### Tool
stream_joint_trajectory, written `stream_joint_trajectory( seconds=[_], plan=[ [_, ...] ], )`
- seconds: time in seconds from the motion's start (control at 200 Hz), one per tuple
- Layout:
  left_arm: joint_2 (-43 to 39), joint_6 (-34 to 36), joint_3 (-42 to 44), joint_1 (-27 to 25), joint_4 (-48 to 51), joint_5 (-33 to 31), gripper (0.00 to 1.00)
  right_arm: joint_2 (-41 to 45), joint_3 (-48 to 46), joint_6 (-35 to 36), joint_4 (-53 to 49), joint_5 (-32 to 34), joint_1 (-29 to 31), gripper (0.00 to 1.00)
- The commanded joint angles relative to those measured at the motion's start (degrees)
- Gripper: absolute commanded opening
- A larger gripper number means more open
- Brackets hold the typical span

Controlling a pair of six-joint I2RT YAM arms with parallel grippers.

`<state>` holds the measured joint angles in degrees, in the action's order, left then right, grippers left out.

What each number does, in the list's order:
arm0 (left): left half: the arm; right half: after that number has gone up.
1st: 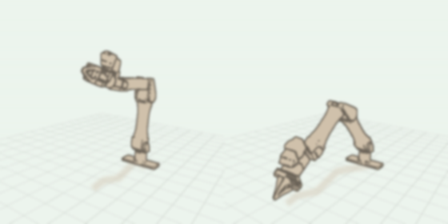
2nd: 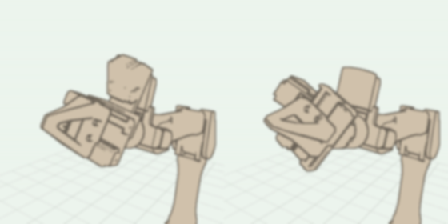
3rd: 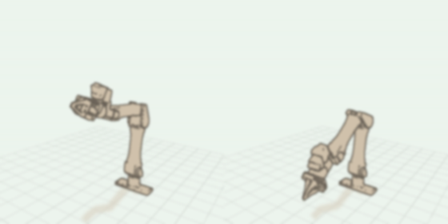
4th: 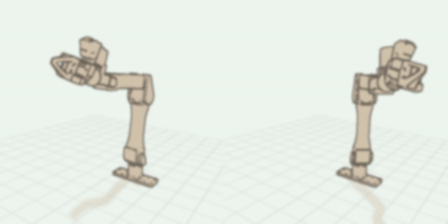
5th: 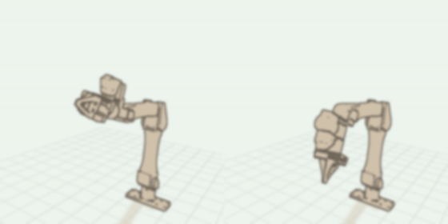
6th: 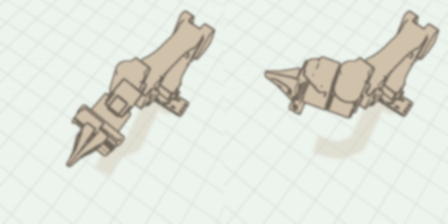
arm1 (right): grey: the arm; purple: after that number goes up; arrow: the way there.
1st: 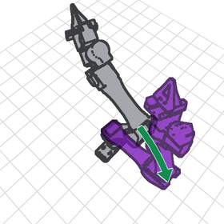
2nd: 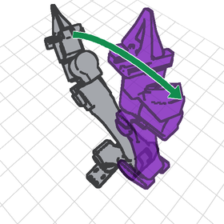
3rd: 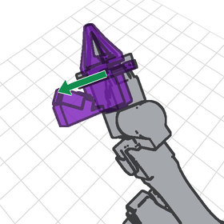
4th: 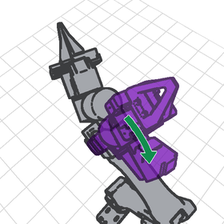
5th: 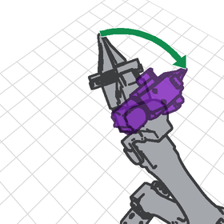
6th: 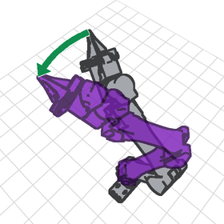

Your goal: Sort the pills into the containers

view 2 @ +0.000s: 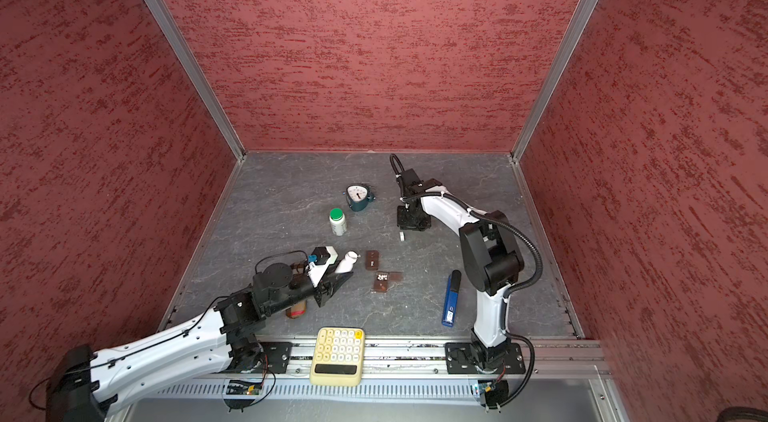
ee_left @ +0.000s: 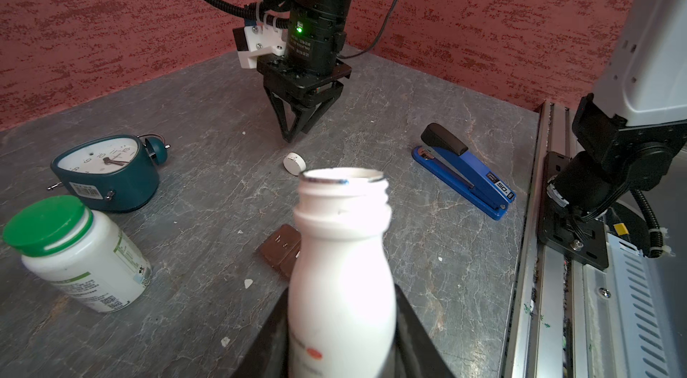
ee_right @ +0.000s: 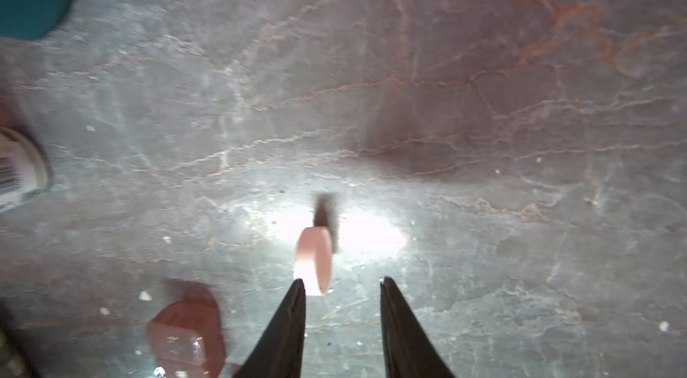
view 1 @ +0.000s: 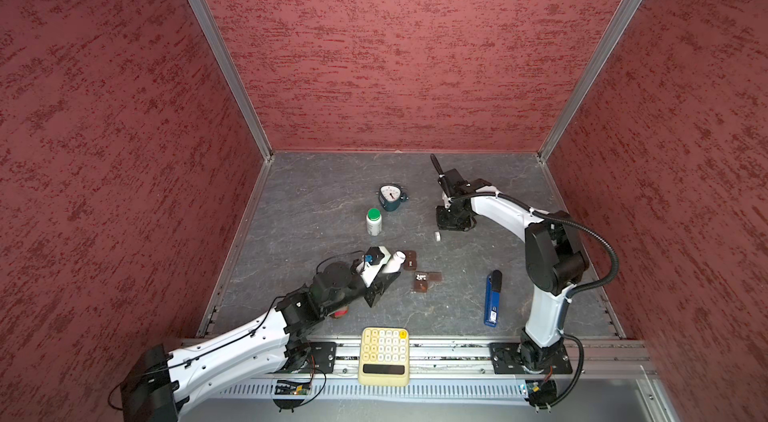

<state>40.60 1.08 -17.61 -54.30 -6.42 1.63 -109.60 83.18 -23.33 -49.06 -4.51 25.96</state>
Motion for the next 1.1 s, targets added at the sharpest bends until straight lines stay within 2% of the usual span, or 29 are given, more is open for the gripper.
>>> stream_joint_trajectory(
  seconds=[0.0, 0.641, 0.927, 1.092],
  plan=[
    [-0.4, 0.2, -1.2, 0.3, -0.3, 0.7, 0.00, 0.2, 2.7, 1.0, -2.4, 0.5, 1.4, 0.37],
    [-0.3, 0.2, -1.0, 0.4, -0.5, 1.0, 0.00, -5.9, 4.6, 0.9, -5.3, 0.0, 2.7, 0.31],
    [-0.5, 0.3, -1.1, 0.3, -0.2, 1.0, 0.00, -7.6, 4.9, 1.0, -4.5, -0.3, 2.7, 0.18],
    [-0.5, 0.3, -1.2, 0.4, -0.2, 0.9, 0.00, -6.6, 5.3, 0.9, -4.1, -2.3, 2.7, 0.14]
  ],
)
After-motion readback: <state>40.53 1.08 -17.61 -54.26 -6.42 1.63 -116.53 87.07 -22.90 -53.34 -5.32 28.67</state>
